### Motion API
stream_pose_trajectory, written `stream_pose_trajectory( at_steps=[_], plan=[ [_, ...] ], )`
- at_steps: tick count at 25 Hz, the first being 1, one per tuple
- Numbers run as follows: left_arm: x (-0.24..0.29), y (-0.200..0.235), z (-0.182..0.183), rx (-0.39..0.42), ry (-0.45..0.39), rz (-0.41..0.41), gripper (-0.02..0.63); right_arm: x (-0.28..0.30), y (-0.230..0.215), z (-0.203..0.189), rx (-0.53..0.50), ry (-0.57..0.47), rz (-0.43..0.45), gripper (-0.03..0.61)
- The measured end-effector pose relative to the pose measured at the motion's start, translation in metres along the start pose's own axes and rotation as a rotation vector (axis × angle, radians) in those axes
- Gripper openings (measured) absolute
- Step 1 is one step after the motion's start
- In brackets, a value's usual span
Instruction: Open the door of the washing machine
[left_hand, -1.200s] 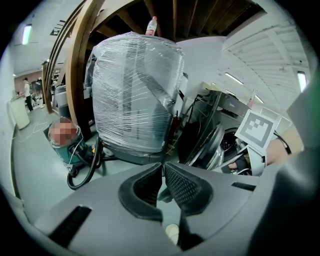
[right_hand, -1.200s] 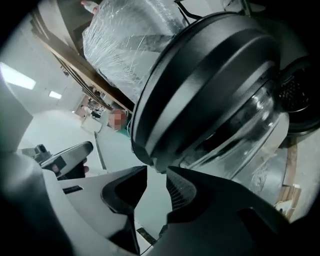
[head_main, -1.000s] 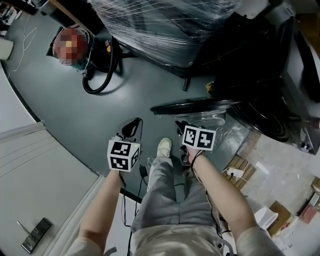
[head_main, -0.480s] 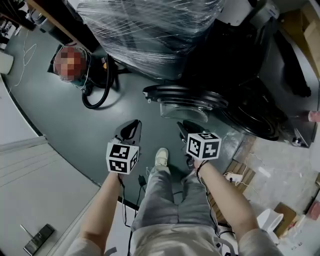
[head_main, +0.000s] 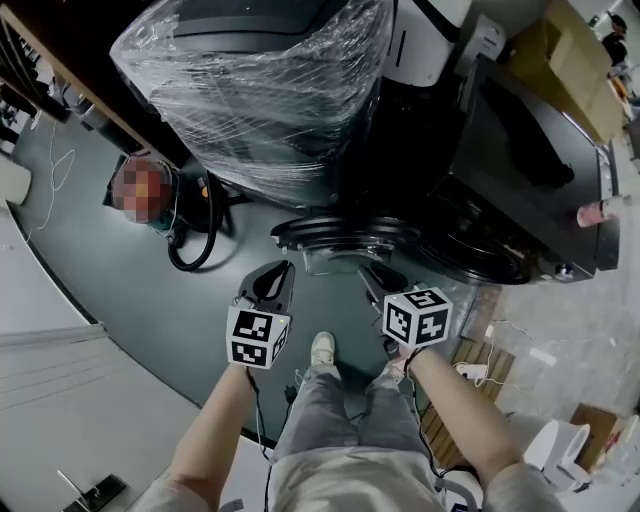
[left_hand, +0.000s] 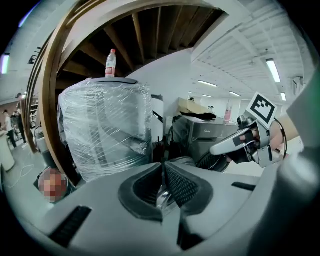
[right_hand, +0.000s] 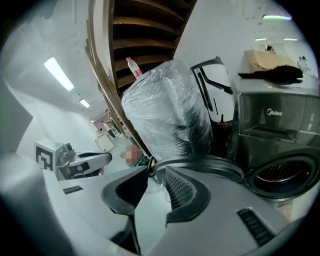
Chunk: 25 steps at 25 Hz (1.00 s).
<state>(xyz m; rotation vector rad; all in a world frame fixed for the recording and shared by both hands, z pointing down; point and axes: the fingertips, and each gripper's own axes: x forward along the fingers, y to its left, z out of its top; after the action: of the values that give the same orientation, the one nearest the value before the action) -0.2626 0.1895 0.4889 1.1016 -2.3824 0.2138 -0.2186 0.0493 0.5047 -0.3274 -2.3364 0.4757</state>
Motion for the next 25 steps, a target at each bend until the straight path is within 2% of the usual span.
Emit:
stream_pose_trajectory(
  at_steps=[3, 8, 13, 17, 19, 22, 25],
  plan=[
    [0.001, -0.023, 0.028, 0.07, -0.023, -0.025, 0.034, -0.03, -0.002, 0.021, -0.03, -0.042, -0.013, 0.137],
    [0.002, -0.061, 0.072, 0.12, -0.08, -0.082, 0.034, -0.079, -0.011, 0.047, -0.059, -0.116, -0.047, 0.137],
    [-0.006, -0.104, 0.097, 0.11, -0.122, -0.129, 0.034, -0.129, -0.018, 0.048, -0.071, -0.164, -0.067, 0.132],
    [-0.01, -0.14, 0.119, 0.189, -0.153, -0.178, 0.034, -0.174, -0.028, 0.055, -0.062, -0.223, -0.104, 0.13],
    [-0.015, -0.16, 0.135, 0.225, -0.195, -0.211, 0.034, -0.198, -0.037, 0.06, -0.031, -0.263, -0.128, 0.124],
    [-0.028, -0.197, 0.159, 0.298, -0.245, -0.289, 0.034, -0.236, -0.049, 0.069, -0.011, -0.322, -0.171, 0.114],
    [-0.04, -0.232, 0.181, 0.331, -0.29, -0.353, 0.034, -0.278, -0.059, 0.078, -0.031, -0.387, -0.223, 0.099]
  ],
)
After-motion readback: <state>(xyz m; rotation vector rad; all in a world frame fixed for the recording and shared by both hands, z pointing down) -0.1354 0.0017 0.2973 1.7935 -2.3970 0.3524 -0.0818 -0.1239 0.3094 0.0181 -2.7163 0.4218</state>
